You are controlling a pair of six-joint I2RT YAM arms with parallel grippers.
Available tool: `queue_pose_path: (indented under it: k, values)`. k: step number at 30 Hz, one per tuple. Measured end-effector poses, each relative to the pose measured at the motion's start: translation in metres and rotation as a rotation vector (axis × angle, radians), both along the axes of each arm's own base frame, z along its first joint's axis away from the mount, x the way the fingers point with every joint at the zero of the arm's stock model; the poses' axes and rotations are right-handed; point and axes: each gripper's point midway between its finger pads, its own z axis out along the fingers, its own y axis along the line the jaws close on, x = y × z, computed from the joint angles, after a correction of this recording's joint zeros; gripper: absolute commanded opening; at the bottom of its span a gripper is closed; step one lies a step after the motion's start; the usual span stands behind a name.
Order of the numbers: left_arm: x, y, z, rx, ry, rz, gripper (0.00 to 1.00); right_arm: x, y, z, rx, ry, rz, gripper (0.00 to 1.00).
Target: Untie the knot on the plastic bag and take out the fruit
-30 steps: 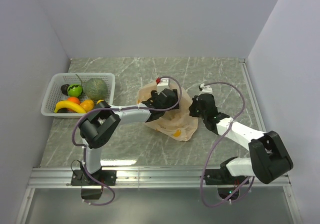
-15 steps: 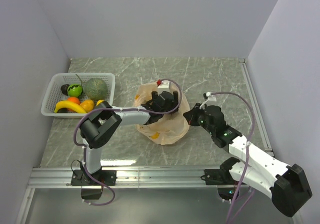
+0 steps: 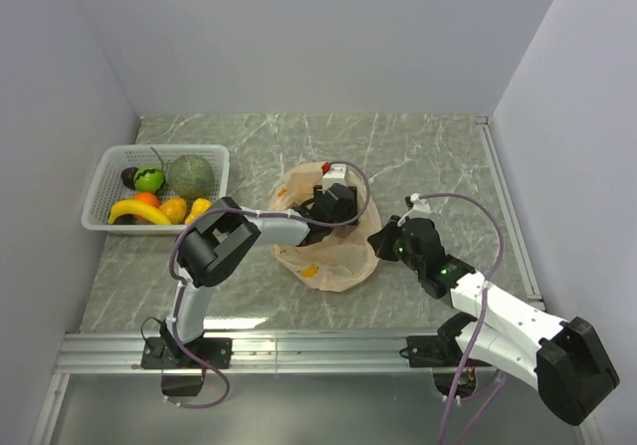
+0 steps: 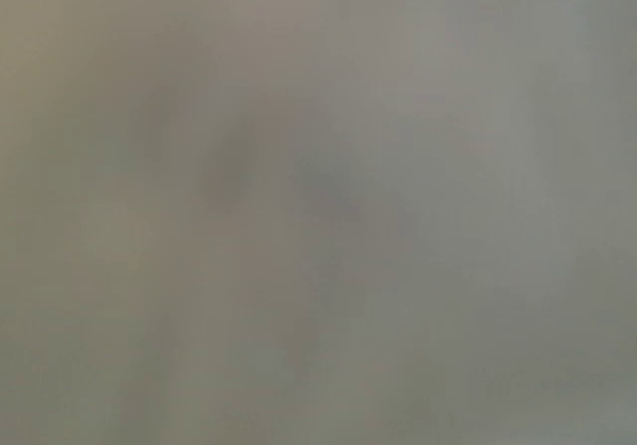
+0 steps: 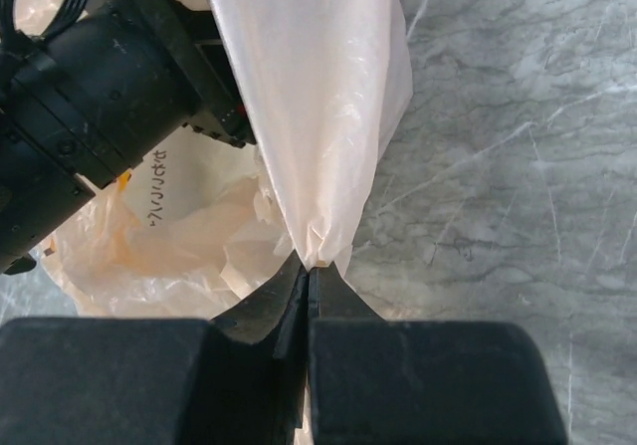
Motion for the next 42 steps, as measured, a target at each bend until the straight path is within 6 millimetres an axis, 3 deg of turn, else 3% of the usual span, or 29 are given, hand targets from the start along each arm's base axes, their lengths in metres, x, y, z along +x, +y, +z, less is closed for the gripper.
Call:
queue_pose_path:
  k: [2,3,6,8,10,14,20,23,26,28,30,33,36,38,40,41,42]
  values:
    - [0.001,0.000,0.001,-0.005,-0.002,0.004,0.52,0.000,-0.001,-0.002,0.000,0.002,-0.005,0.00]
    - [0.001,0.000,0.002,-0.005,-0.003,0.006,0.40,-0.001,-0.002,-0.004,-0.002,0.005,-0.008,0.00]
    - [0.001,0.000,0.002,0.004,-0.002,0.004,0.27,0.000,-0.005,-0.005,-0.011,0.004,-0.027,0.00]
    - [-0.001,0.002,0.003,0.010,0.006,0.000,0.24,0.003,-0.010,-0.004,-0.024,-0.009,-0.049,0.00]
    - [-0.007,0.005,0.008,0.014,0.018,-0.011,0.23,0.005,-0.017,-0.003,-0.047,-0.019,-0.074,0.00]
    - [-0.031,0.019,0.037,-0.003,0.040,-0.061,0.23,0.012,-0.033,0.002,-0.108,-0.040,-0.135,0.00]
    - [-0.081,0.025,0.108,-0.143,0.020,-0.259,0.25,0.024,-0.051,0.013,-0.192,-0.073,-0.206,0.00]
    - [-0.103,0.023,0.138,-0.225,0.012,-0.387,0.25,0.025,-0.055,0.009,-0.221,-0.066,-0.215,0.00]
    - [-0.102,0.035,0.165,-0.283,-0.009,-0.407,0.23,0.024,-0.056,0.004,-0.236,-0.052,-0.210,0.00]
    - [-0.082,0.062,0.179,-0.304,-0.032,-0.330,0.23,0.023,-0.056,0.004,-0.238,-0.051,-0.206,0.00]
    - [-0.053,0.105,0.188,-0.307,-0.052,-0.175,0.23,0.021,-0.056,0.001,-0.239,-0.047,-0.201,0.00]
    - [-0.006,0.202,0.190,-0.296,-0.062,0.166,0.25,0.017,-0.057,-0.002,-0.241,-0.045,-0.194,0.00]
    - [0.015,0.298,0.174,-0.293,-0.027,0.469,0.29,0.016,-0.058,-0.002,-0.242,-0.050,-0.187,0.00]
    - [0.013,0.355,0.156,-0.284,0.001,0.642,0.36,0.015,-0.058,-0.002,-0.241,-0.054,-0.183,0.00]
    - [-0.001,0.400,0.136,-0.264,0.041,0.786,0.55,0.014,-0.057,-0.002,-0.240,-0.054,-0.177,0.00]
    - [-0.008,0.413,0.128,-0.252,0.060,0.834,0.64,0.014,-0.057,-0.003,-0.240,-0.054,-0.175,0.00]
    - [-0.015,0.425,0.122,-0.243,0.073,0.874,0.79,0.013,-0.057,-0.003,-0.238,-0.053,-0.172,0.00]
